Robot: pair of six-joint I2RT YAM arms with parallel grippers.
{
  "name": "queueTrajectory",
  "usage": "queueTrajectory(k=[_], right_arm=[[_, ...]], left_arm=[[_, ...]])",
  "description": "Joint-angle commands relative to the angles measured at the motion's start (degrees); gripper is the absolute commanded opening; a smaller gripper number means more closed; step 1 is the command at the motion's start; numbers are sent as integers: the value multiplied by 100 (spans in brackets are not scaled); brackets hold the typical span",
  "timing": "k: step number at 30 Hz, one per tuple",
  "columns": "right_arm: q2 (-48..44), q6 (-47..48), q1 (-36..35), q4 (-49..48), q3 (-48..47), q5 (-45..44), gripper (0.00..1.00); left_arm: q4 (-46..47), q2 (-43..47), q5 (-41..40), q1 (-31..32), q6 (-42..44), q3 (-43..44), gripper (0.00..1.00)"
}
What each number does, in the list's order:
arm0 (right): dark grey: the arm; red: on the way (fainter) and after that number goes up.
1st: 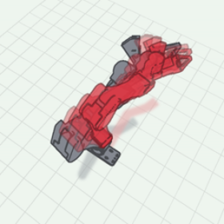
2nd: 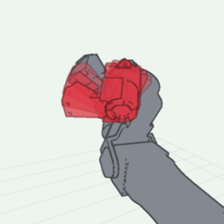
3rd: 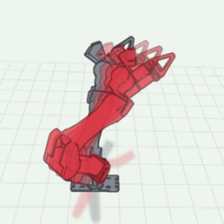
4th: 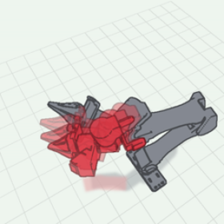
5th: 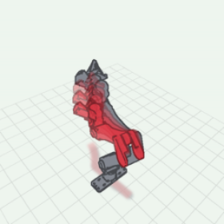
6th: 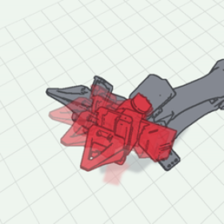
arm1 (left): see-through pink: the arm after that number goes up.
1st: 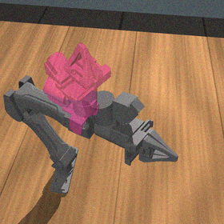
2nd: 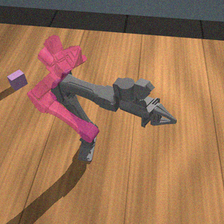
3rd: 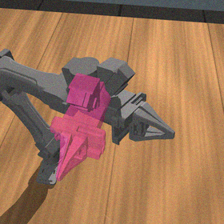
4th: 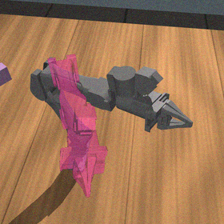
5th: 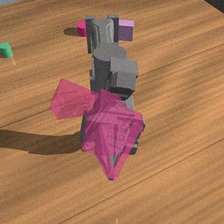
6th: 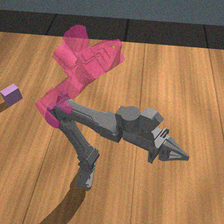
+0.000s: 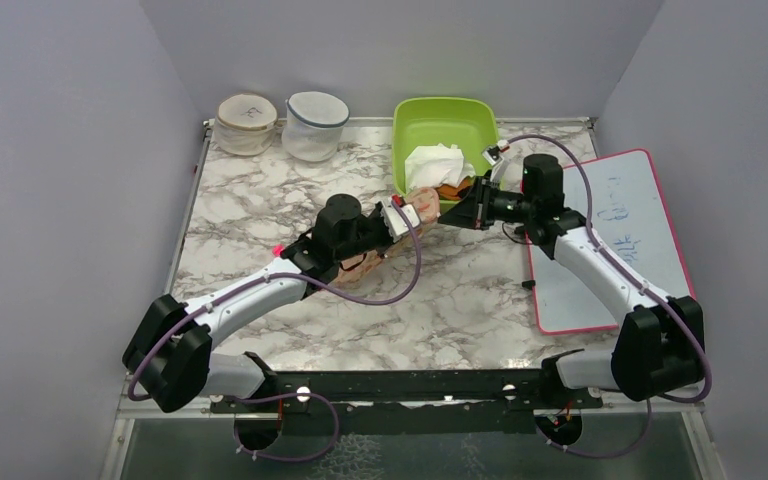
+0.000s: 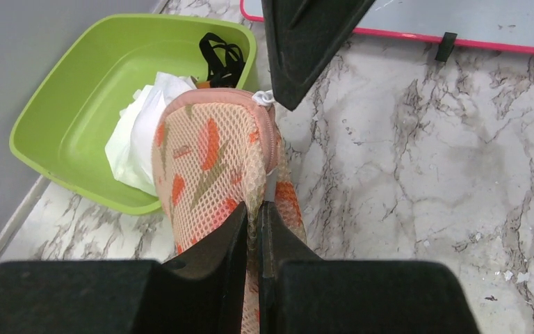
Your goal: Unzip the laundry bag and remove the bra
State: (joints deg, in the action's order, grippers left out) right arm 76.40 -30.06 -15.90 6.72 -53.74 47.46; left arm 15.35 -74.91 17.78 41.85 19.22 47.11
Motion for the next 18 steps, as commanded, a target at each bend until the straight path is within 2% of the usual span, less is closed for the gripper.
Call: queueTrajectory(k=[1, 3, 8, 12, 18], right_arm=[[-90, -869, 201, -680, 14, 954, 1], [-2, -975, 261, -522, -123, 861, 1], [340, -1258, 385, -711, -54, 1285, 1], [364, -1383, 386, -913, 82, 1633, 1], [203, -1237, 386, -863, 318, 1549, 1]], left_arm=[[-24, 18, 599, -36, 349, -14, 0], [-122, 23, 980, -36, 621, -71, 0], [159, 227, 968, -36, 1152, -508, 0], [43, 155, 1002, -36, 1056, -372, 0], [68, 24, 1082, -30, 827, -250, 0]])
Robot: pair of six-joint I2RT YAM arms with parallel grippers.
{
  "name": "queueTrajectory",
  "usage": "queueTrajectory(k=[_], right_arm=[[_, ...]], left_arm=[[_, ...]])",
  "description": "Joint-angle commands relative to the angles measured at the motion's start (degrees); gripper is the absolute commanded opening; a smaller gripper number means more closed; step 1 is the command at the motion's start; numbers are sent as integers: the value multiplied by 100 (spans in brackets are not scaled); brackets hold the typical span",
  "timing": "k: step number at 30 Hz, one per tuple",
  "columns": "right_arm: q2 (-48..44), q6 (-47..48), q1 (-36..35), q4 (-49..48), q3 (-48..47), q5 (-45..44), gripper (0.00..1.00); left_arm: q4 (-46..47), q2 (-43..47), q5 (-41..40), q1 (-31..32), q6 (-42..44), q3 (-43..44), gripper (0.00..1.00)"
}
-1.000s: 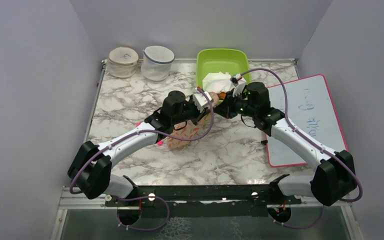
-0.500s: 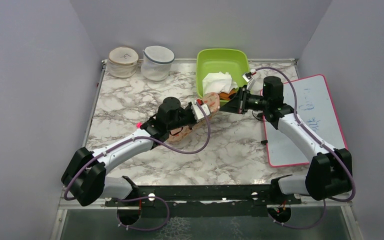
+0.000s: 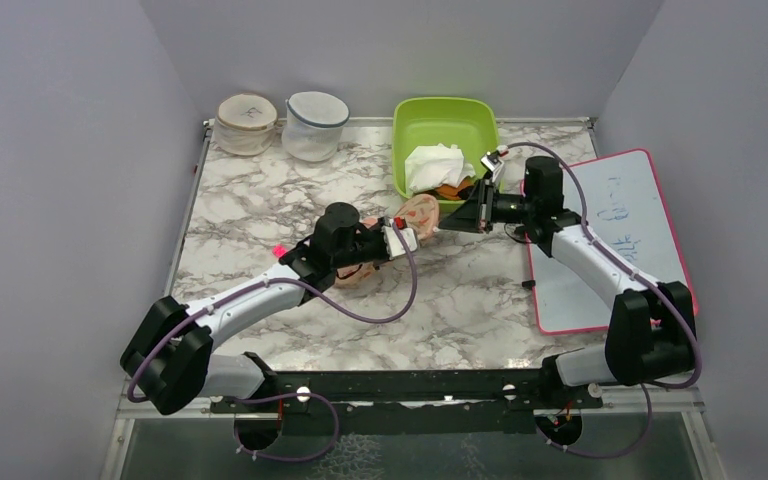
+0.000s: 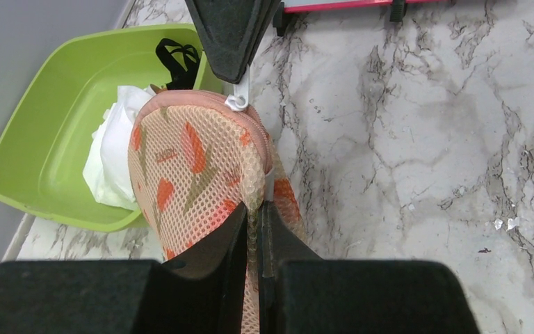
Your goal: Unzip the laundry bag and remove the bra
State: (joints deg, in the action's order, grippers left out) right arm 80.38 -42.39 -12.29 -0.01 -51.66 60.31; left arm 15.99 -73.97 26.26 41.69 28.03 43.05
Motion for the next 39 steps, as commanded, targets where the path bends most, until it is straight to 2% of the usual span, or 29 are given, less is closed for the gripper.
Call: queueTrajectory(k=[1, 4, 8, 12, 15, 18, 21, 23, 28, 30, 32, 33, 36, 39], right_arm=[[-179, -69, 25, -189, 145, 266, 1], [-149, -556, 26, -682, 441, 314, 1], [-268, -939, 17, -990, 621, 163, 1], [-273, -1181, 18, -1153, 704, 173, 1], [-255, -1326, -5, -1280, 811, 190, 1], [-275, -1411, -31, -1361, 846, 198, 1], [-330, -1368, -44, -1293, 873, 128, 1], [-325, -1381, -52, -1299, 887, 161, 1], [-284, -1175, -63, -1257, 850, 213, 1], [-282, -897, -60, -1081, 787, 132, 1], [-258, -508, -63, -959, 703, 85, 1], [-241, -220, -60, -835, 613, 50, 2], [-245, 938, -69, 23, 200, -416, 16], [-541, 1855, -70, 280, 120, -1047, 25]], left_arm=[[-9, -79, 245, -18, -69, 181, 0], [-13, -90, 153, -12, -174, 213, 2], [-5, -82, 134, 13, -206, 206, 30], [25, -102, 467, 100, -478, 266, 47], [150, -126, 224, 371, -615, 264, 54], [205, -203, -166, 536, -771, 304, 55], [244, -223, -387, 549, -877, 330, 52], [280, -256, -475, 555, -906, 319, 46], [257, -310, -713, 555, -888, 390, 20], [186, -281, -793, 552, -830, 393, 8], [147, -252, -809, 558, -774, 381, 0], [123, -250, -788, 554, -775, 392, 0], [98, -277, -697, 557, -865, 436, 0], [46, -306, -647, 554, -1016, 504, 0]])
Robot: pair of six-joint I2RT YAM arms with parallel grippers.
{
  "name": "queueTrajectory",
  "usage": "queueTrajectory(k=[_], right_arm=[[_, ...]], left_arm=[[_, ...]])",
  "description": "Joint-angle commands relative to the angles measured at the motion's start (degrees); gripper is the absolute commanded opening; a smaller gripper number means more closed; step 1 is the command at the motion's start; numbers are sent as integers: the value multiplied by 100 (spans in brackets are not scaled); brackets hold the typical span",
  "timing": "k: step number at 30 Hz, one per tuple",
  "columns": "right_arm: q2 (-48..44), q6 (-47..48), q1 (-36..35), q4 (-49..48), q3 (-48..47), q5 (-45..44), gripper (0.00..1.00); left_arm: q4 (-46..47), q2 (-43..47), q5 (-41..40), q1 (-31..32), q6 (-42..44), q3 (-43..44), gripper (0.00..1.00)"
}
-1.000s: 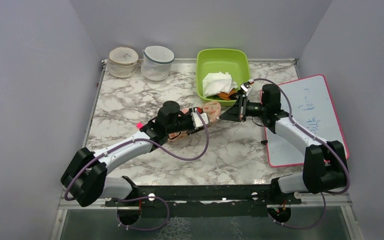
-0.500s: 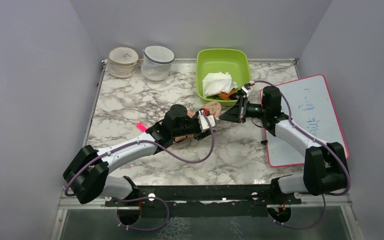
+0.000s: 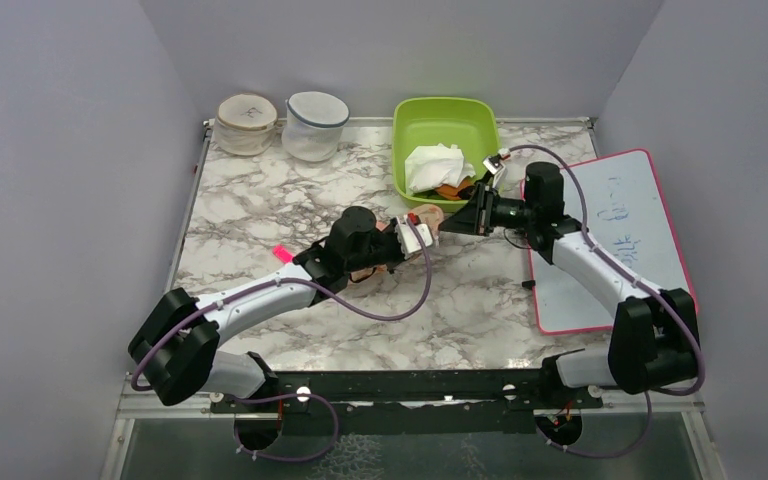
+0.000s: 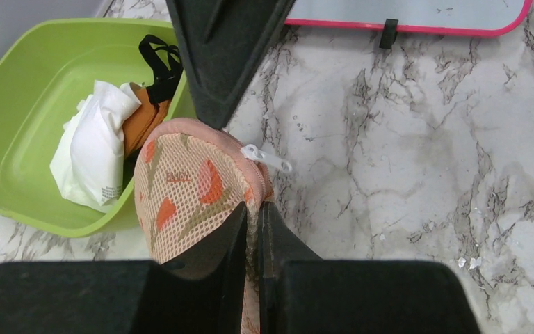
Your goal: Unzip the laundry bag and remove the bra
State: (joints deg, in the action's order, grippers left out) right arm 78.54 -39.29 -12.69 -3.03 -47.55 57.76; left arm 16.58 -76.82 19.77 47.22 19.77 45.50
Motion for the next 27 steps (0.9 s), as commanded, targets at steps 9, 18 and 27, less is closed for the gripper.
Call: queueTrajectory(k=[9, 18, 27], right_arm=[[-1876, 3758, -73, -154, 380, -1500, 41], [-2567, 6486, -1371, -817, 1336, -2743, 48], [-2449, 7485, -1597, -1374, 1811, -2673, 48]], left_arm=[[-253, -143, -216, -5, -583, 514, 0], [-486, -206, -442, -14, -729, 653, 0], [-563, -282, -333, -76, -719, 710, 0]])
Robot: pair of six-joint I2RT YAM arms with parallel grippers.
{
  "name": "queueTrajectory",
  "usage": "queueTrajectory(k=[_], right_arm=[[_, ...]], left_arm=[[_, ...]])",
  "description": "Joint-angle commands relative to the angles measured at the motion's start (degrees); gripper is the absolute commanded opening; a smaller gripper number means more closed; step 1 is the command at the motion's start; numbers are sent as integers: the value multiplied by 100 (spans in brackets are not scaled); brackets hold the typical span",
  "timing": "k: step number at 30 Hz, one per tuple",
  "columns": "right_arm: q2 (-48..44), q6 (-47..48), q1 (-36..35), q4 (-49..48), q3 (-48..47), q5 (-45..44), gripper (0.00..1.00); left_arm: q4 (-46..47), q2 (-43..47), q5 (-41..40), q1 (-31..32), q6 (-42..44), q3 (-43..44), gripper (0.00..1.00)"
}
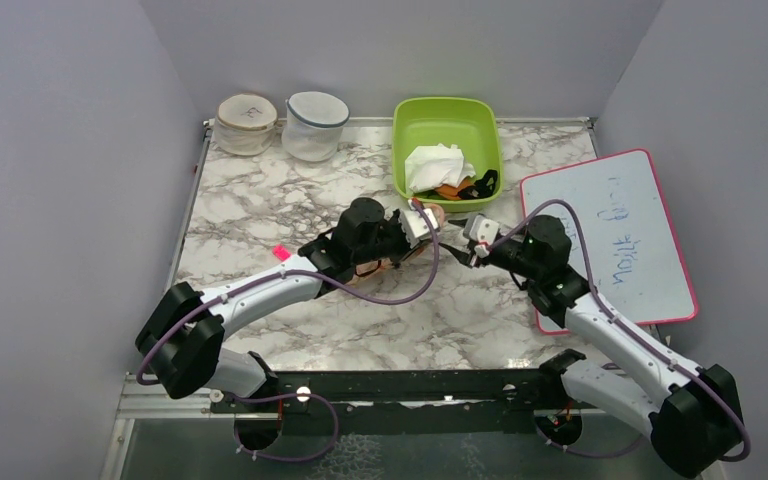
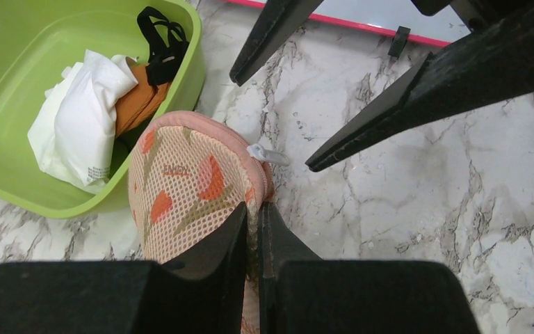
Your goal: Unzip the laundry bag and remove the bra
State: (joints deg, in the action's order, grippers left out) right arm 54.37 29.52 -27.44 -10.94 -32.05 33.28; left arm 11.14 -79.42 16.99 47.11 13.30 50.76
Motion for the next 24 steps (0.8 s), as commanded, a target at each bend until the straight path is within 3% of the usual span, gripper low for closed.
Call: queueTrajectory(k=[1, 17, 24], right_arm=[[-66, 614, -135, -658, 303, -247, 48], [487, 368, -486, -1497, 572, -758, 48], [625, 348, -546, -1734, 648, -904, 42]], left_arm=[[-21, -21, -37, -87, -87, 188, 0], [126, 7, 419, -167, -398, 198, 0], [139, 11, 481, -167, -397, 208, 0]])
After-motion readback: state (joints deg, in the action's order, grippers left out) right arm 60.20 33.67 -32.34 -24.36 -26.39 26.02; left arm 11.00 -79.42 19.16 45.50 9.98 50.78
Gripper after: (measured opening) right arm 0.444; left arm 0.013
